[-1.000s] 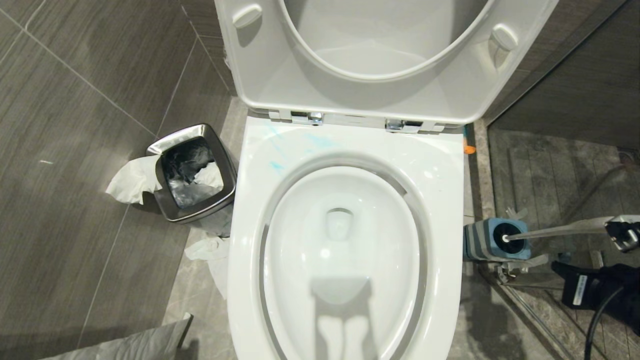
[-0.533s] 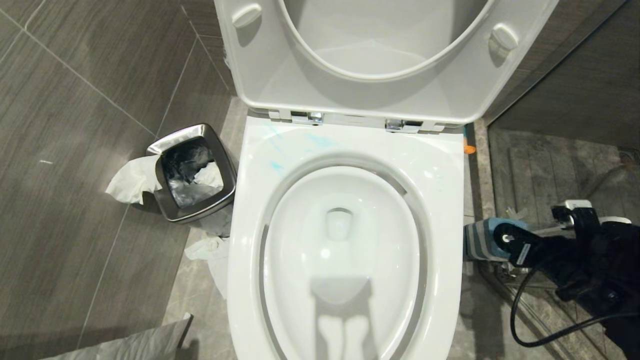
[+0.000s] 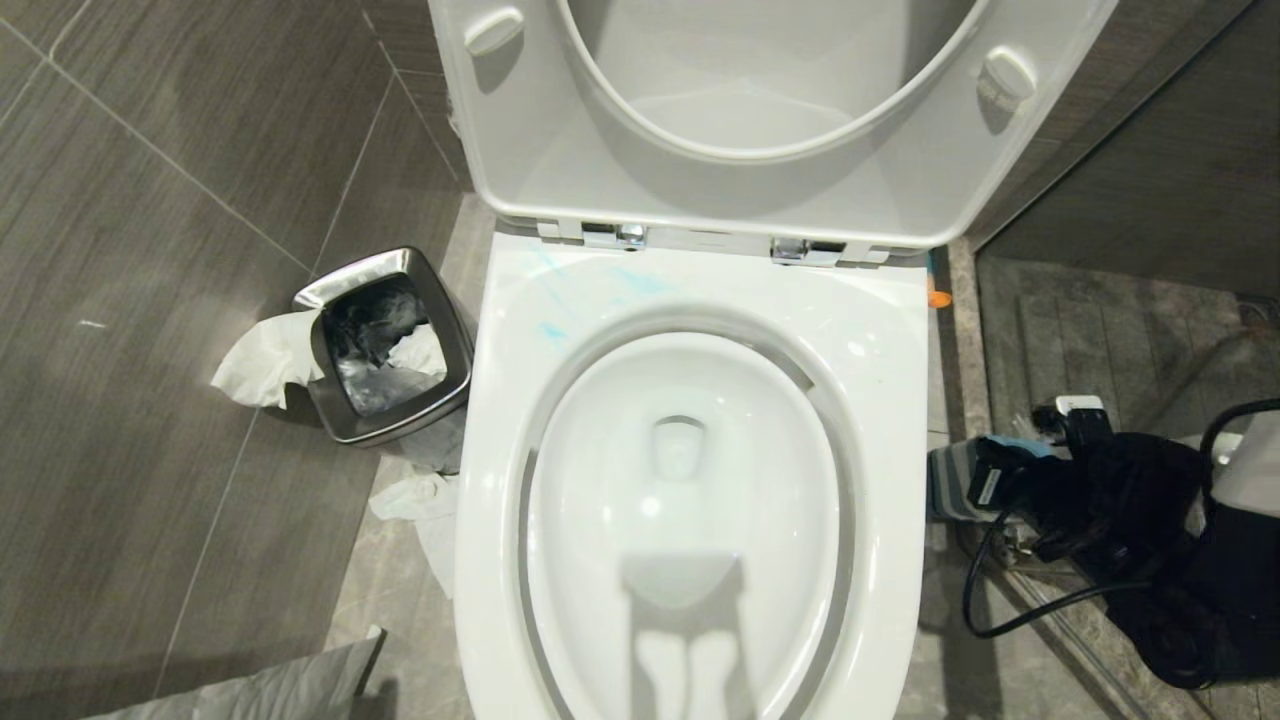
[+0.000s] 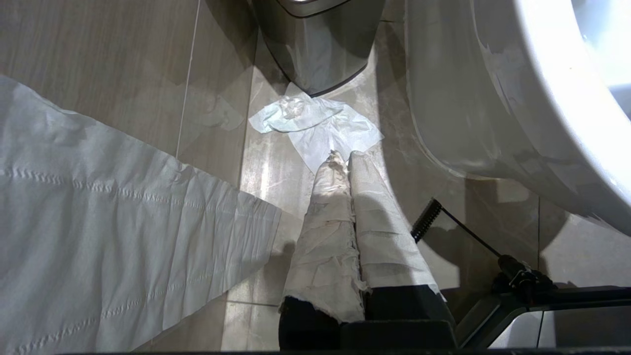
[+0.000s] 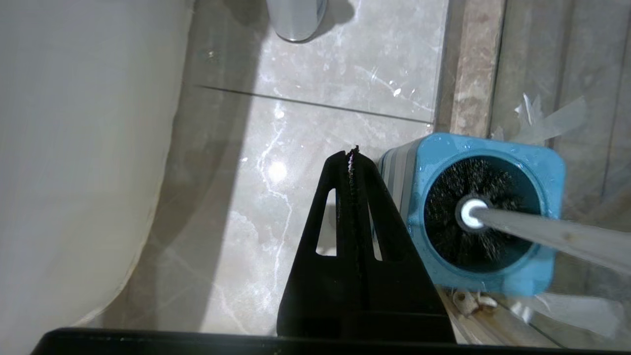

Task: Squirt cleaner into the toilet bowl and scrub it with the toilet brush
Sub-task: Pour in the cleaning agent

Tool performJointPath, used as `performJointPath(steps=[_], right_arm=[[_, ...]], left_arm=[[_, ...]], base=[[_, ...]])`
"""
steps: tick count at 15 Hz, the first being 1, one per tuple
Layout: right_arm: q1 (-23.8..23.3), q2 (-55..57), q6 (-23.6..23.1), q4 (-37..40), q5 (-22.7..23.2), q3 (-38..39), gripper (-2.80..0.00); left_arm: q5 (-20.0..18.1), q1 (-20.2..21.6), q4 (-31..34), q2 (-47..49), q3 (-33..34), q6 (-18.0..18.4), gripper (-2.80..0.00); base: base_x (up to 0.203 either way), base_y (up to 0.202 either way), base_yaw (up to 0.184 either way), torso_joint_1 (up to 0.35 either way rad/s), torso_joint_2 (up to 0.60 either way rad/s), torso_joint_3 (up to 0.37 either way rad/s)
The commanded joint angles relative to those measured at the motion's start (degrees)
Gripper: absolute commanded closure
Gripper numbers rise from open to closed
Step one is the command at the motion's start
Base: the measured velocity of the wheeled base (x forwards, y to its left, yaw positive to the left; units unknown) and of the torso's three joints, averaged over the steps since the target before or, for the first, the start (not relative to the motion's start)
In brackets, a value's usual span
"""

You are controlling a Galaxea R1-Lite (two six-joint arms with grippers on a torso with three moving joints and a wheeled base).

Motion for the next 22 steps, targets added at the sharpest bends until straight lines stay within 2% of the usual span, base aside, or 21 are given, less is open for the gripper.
performJointPath(steps=[1,5,6,10,12,18,22], right_arm=[[-0.15,4.0,0.26,-0.51,-0.17,-1.87,0.0],[-0.64,8.78,-0.08,-0.51,-0.1,-9.27,0.0],[-0.65,9.69,-0.58,-0.51,-0.04,-11.13,-2.8],[-0.57,10.84,-1.5,-0.51,0.66,-19.13,-2.8],[-0.57,12.48,-2.57,-0.51,2.41,-22.87,-2.8],[0.11,16.06,-8.89,-0.51,2.2,-29.28,-2.8],[0.57,19.0,-8.86,-0.51,1.89,-34.9,-2.8]], left_arm=[[-0.01,0.0,0.0,0.09,0.09,-0.01,0.0],[-0.01,0.0,0.0,0.09,0.09,0.05,0.0],[-0.01,0.0,0.0,0.09,0.09,-0.01,0.0],[-0.01,0.0,0.0,0.09,0.09,0.06,0.0],[-0.01,0.0,0.0,0.09,0.09,-0.01,0.0],[-0.01,0.0,0.0,0.09,0.09,0.05,0.0],[-0.01,0.0,0.0,0.09,0.09,0.08,0.0]], base=[[0.0,0.0,0.0,0.0,0.0,0.0],[0.0,0.0,0.0,0.0,0.0,0.0],[0.0,0.0,0.0,0.0,0.0,0.0],[0.0,0.0,0.0,0.0,0.0,0.0],[0.0,0.0,0.0,0.0,0.0,0.0],[0.0,0.0,0.0,0.0,0.0,0.0],[0.0,0.0,0.0,0.0,0.0,0.0]])
